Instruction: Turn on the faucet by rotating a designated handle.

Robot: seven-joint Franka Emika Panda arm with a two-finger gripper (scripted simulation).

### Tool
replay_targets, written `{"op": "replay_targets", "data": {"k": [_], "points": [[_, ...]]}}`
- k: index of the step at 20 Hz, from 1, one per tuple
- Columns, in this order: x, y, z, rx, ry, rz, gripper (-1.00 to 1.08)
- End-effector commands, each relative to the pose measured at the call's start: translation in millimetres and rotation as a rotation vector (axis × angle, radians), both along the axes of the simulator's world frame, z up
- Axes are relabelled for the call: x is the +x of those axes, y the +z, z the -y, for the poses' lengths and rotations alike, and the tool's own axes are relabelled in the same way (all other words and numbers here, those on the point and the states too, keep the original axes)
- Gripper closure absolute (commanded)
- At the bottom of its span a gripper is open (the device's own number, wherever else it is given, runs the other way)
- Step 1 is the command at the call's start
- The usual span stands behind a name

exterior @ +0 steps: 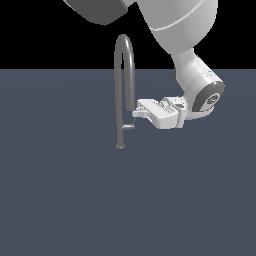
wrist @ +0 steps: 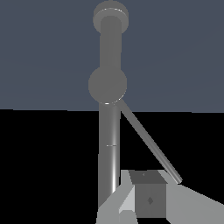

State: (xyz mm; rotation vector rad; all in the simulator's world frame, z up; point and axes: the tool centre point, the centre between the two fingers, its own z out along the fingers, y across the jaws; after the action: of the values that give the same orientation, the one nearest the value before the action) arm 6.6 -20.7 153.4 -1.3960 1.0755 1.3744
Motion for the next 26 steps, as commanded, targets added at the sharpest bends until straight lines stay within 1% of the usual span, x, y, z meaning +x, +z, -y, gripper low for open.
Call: {"op": "replay_targets", "data": {"k": [1,5,6,7,13,14,15,23,24,25,26], "points": [[-11.4,-8.8,3.0,0.001,0.002,-0.013,1.08],[-26.0,-18.0,6.8,0.002,0.005,-0.015,1.08],[-26.0,-18.0,6.8,0.002,0.005,-0.015,1.08],[-18.2,-10.1,4.4,0.003,-0.001,-0.004,1.08],[-40.1,-47.2,10.4,0.002,0.005,-0.014,1.08],[-40.1,-47.2,10.4,0.002,0.005,-0.014,1.08],[-33.2,-30.2,8.0,0.009,0.006,0.003,1.08],[-38.7,-80.2,10.0,0.002,0.005,-0.014,1.08],[-38.7,-80.2,10.0,0.002,0.005,-0.014,1.08],[-33.5,-58.1,8.2,0.014,0.01,0.011,1.08],[-32.5,-62.4,8.0,0.013,0.01,0.009,1.08]]}}
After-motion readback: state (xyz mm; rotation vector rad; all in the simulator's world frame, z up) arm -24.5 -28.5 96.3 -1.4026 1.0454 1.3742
